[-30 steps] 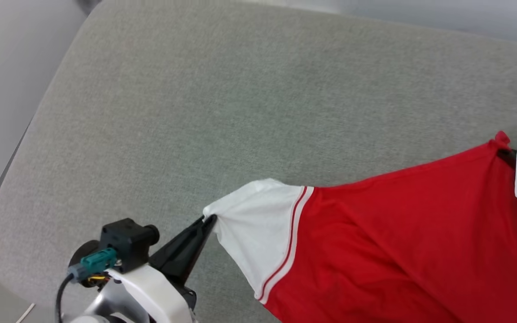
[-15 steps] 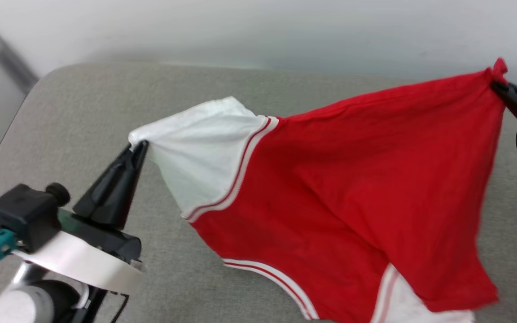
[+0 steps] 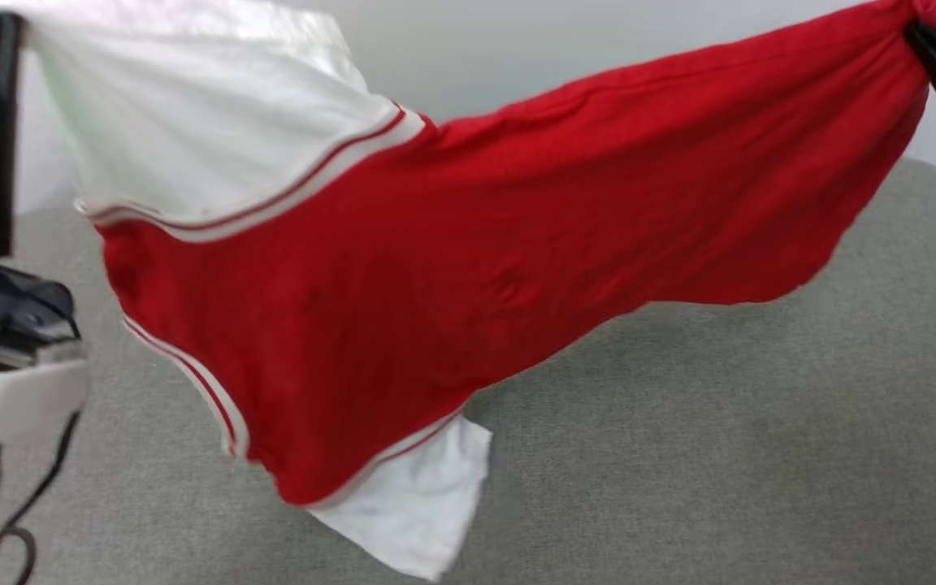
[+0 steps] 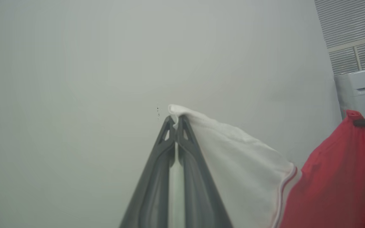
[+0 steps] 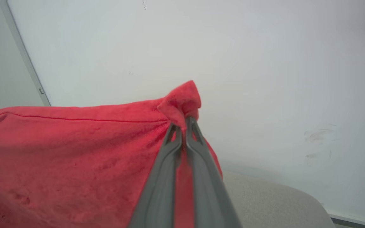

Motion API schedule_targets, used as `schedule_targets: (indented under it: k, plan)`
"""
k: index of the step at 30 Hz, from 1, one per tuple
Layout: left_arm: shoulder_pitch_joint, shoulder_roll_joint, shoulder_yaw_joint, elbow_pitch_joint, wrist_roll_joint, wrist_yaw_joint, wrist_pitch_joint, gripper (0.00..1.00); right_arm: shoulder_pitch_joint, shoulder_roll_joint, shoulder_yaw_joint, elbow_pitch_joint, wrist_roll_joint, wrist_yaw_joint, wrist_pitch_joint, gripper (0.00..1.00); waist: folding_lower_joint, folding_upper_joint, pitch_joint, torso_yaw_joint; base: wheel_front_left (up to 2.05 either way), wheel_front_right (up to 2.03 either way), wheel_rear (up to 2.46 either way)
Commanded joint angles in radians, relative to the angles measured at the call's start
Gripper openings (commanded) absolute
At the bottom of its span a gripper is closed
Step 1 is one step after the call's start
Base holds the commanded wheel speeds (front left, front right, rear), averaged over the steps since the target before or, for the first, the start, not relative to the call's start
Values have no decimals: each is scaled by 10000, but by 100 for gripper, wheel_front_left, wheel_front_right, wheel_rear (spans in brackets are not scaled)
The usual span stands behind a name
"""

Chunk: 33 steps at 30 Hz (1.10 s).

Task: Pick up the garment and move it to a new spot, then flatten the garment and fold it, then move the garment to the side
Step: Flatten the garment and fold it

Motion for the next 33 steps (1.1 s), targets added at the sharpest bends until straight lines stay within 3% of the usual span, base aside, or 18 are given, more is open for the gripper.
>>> schedule_targets:
  k: [1, 10, 19, 26, 33]
  plan:
    - [-452, 116, 239, -103, 7, 62, 28, 0, -201, 132, -91, -253, -26, -4, -36, 0, 1, -1, 13, -194, 0, 0, 0]
    - [-2323, 371, 654, 61, -43, -85, 378, 0, -846, 384, -230, -968, -198, -4, -307, 0, 1, -1, 535, -519, 0, 0, 0]
    - [-4643, 608, 559, 1023, -105, -577, 880, 0, -2065, 252, -259, -578, -397, -4, -1015, 0, 1, -1, 1868, -721, 0, 0, 0]
    - [-7065, 494, -254, 2304, 305, -1462, 1236, 0, -3732, -108, 91, 209, -834, -4, -1994, 0, 1, -1, 3486, -657, 0, 0, 0]
    - [-10200, -294, -1025, 4583, 936, -2301, 1083, 0, -5937, -41, 374, 1972, -1403, -4, -3164, 0, 1, -1, 4877, -403, 0, 0, 0]
